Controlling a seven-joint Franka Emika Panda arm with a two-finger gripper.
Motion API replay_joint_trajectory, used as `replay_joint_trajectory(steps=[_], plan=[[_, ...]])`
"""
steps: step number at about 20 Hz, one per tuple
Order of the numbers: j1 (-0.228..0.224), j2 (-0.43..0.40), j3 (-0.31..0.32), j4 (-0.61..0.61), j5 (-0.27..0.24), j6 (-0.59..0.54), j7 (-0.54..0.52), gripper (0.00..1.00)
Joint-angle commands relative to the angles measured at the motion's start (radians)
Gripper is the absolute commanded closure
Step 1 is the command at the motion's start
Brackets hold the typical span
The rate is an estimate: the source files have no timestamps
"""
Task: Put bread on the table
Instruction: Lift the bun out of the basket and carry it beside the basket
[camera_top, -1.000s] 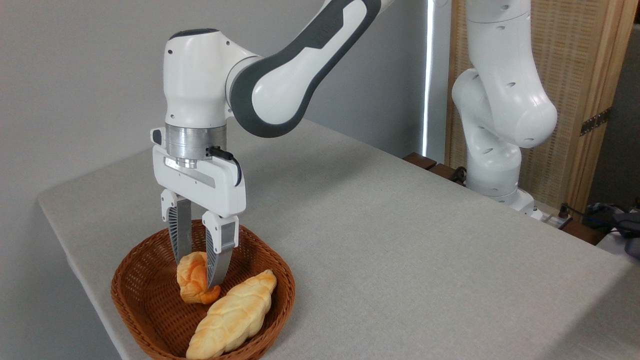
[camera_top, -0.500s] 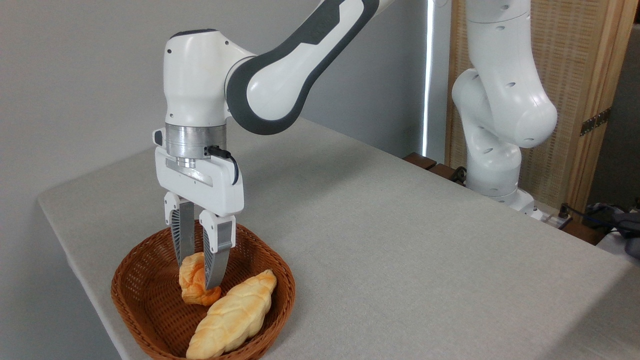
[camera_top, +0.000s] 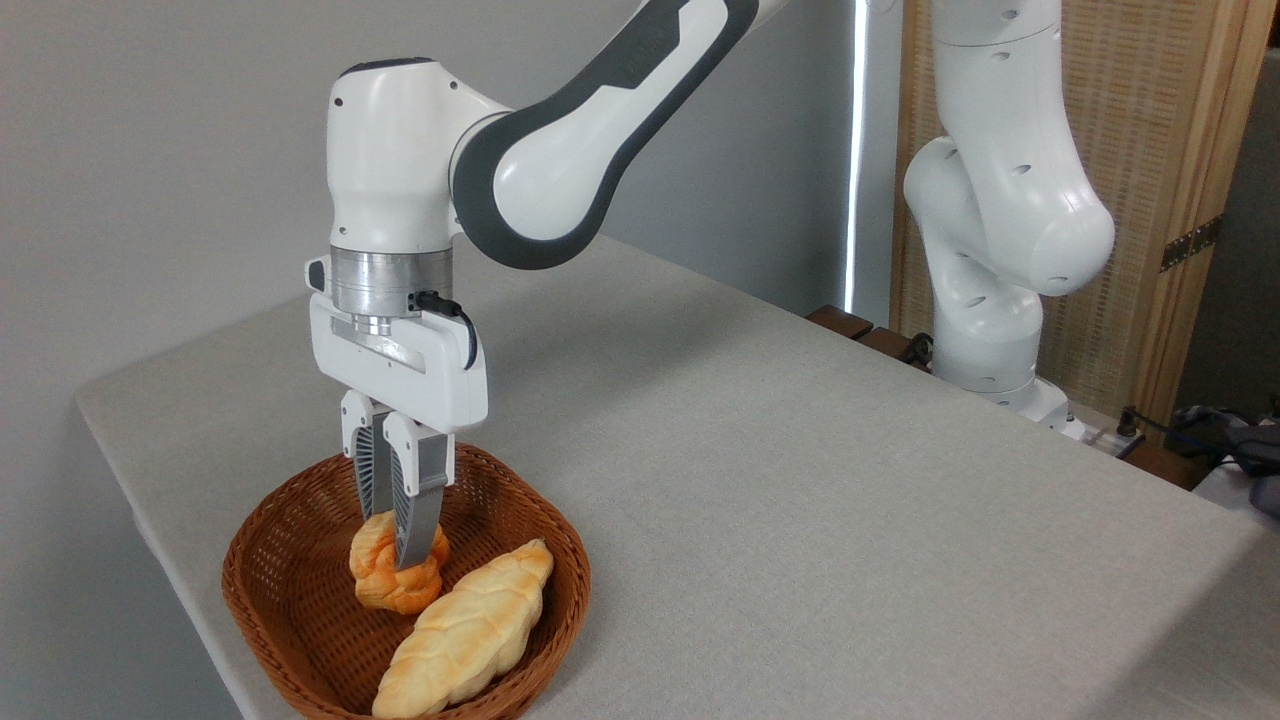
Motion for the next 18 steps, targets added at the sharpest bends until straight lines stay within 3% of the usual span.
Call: replay_joint_trajectory(steps=[1, 10, 18], plan=[[-0.001, -0.007, 0.006, 0.003, 0.012, 0.009, -0.033, 0.69], [0.006, -0.119, 0.032, 0.003, -0.043, -0.086, -0.05, 0.63], [0.005, -0.291, 0.031, -0.073, -0.093, -0.31, -0.01, 0.63]])
